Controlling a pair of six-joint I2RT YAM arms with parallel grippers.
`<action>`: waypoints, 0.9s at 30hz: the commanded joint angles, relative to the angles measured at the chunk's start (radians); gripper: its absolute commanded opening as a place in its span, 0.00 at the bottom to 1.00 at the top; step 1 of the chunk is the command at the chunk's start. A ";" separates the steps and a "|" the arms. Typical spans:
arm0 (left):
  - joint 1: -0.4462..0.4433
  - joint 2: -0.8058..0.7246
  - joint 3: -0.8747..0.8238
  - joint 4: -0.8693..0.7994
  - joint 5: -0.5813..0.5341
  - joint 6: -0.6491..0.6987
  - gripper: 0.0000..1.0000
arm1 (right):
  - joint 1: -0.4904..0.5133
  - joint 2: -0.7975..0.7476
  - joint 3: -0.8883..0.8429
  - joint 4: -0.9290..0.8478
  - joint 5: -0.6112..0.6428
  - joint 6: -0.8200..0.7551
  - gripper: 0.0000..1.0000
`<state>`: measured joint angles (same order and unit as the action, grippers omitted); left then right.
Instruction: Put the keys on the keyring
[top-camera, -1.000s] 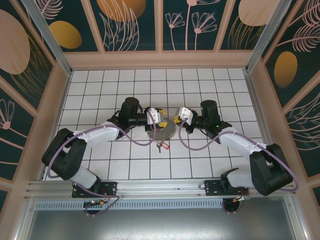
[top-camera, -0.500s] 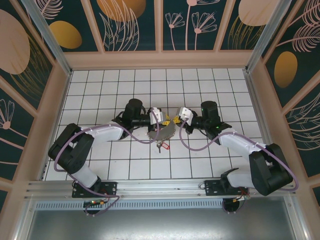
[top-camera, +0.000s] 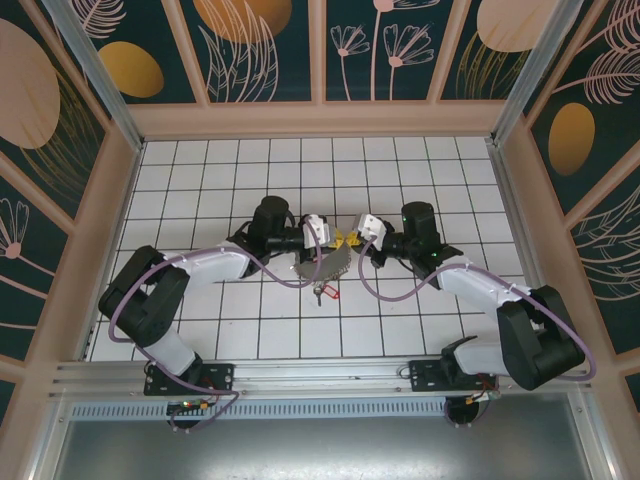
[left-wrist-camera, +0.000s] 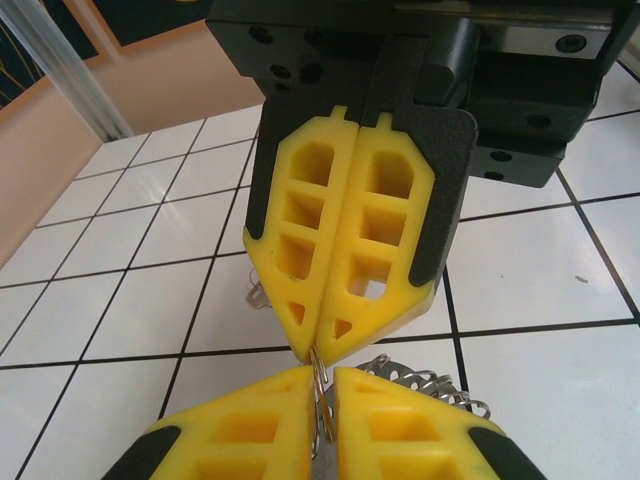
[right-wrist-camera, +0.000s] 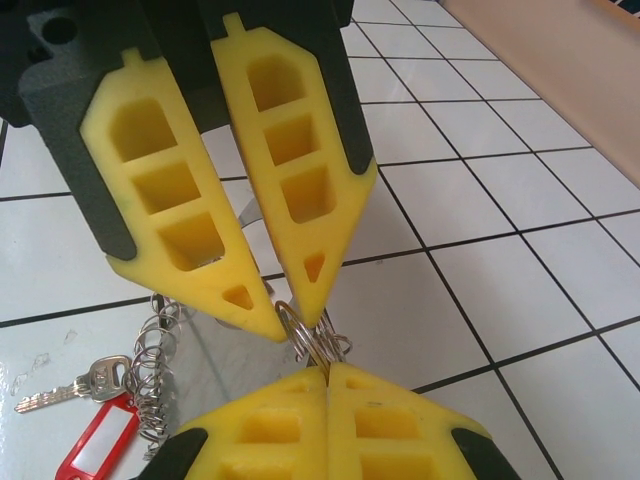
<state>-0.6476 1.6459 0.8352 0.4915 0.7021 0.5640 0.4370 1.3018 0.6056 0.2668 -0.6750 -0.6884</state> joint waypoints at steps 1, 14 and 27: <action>-0.007 0.013 0.025 -0.040 0.005 0.035 0.14 | -0.007 0.005 -0.018 0.052 -0.031 0.020 0.00; -0.006 -0.004 0.062 -0.189 -0.010 0.157 0.00 | -0.006 -0.006 0.017 -0.062 -0.020 -0.076 0.08; -0.006 -0.037 0.086 -0.255 0.109 0.266 0.00 | -0.001 -0.027 0.100 -0.333 -0.165 -0.380 0.17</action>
<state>-0.6540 1.6417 0.8917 0.2489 0.7383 0.7864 0.4355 1.2907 0.6811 0.0002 -0.7334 -0.9833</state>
